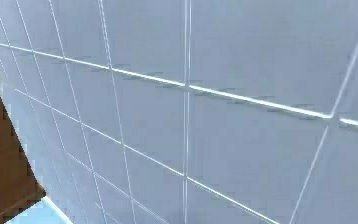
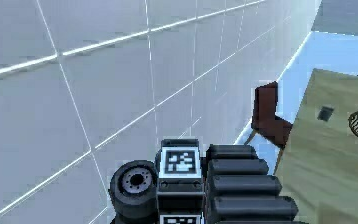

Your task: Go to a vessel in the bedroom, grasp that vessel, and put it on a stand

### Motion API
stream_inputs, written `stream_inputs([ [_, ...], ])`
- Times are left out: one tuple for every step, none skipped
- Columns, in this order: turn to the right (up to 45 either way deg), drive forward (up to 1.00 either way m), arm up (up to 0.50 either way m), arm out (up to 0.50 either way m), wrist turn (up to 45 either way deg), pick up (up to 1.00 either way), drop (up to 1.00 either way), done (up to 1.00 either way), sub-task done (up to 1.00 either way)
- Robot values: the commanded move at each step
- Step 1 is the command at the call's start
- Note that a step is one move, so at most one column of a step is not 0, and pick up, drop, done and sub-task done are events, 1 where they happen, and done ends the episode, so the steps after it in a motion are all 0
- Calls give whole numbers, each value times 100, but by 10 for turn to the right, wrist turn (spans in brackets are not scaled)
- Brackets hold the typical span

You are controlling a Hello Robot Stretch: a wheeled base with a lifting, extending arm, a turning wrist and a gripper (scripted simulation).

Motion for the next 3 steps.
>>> stream_inputs([
  [-450,0,0,0,0,0,0,0,0],
  [-150,0,0,0,0,0,0,0,0],
  [0,15,0,0,0,0,0,0,0],
])
